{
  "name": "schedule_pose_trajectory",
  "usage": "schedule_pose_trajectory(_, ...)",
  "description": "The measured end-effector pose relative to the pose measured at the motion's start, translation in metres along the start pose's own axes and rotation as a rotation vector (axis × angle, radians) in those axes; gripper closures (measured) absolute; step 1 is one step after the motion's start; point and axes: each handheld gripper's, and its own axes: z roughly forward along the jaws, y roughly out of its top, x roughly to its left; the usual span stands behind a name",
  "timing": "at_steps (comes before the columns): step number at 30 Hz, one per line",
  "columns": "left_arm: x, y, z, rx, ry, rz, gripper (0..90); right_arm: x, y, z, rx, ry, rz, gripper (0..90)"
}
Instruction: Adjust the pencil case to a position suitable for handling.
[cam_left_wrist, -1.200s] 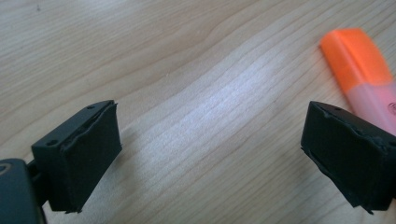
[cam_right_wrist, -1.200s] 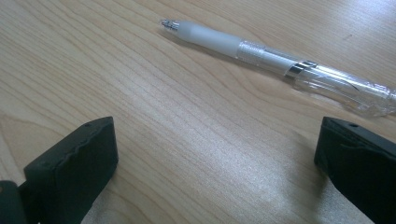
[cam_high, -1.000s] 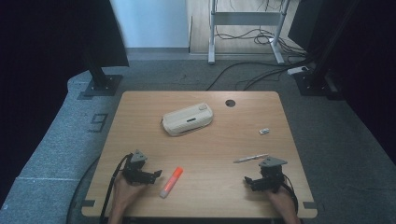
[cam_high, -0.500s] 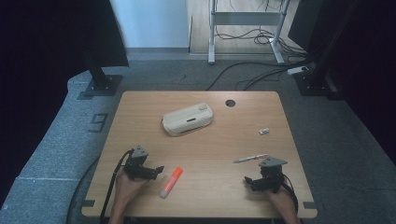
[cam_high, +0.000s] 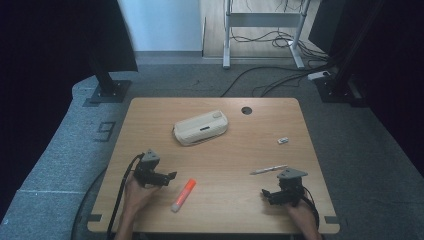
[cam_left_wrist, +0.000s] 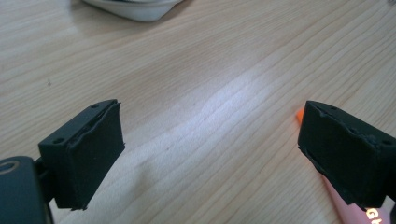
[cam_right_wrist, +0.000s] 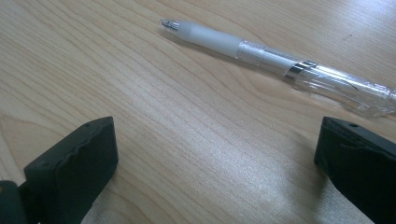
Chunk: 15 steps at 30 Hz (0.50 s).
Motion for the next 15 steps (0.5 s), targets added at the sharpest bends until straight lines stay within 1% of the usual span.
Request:
schedule_pose_trajectory(2, 0.000, 0.004, 0.001, -0.005, -0.008, 0.000, 6.8, 0.000, 0.000, 0.000, 0.000, 0.000, 0.000, 0.0)
schedule_pose_trajectory(6, 0.001, 0.010, 0.003, 0.001, -0.006, 0.005, 6.7, 0.000, 0.000, 0.000, 0.000, 0.000, 0.000, 0.0)
schedule_pose_trajectory(7, 0.002, 0.014, 0.004, -0.005, -0.015, 0.005, 6.8, 0.000, 0.000, 0.000, 0.000, 0.000, 0.000, 0.0)
schedule_pose_trajectory(10, 0.003, 0.018, 0.005, -0.004, -0.019, 0.006, 6.7, 0.000, 0.000, 0.000, 0.000, 0.000, 0.000, 0.0)
schedule_pose_trajectory(13, 0.004, 0.027, 0.006, -0.009, -0.029, 0.009, 6.7, 0.000, 0.000, 0.000, 0.000, 0.000, 0.000, 0.0)
schedule_pose_trajectory(14, 0.004, 0.027, 0.006, -0.009, -0.029, 0.009, 6.7, 0.000, 0.000, 0.000, 0.000, 0.000, 0.000, 0.0)
schedule_pose_trajectory(15, 0.004, 0.032, 0.007, -0.011, -0.033, 0.012, 6.7, 0.000, 0.000, 0.000, 0.000, 0.000, 0.000, 0.0)
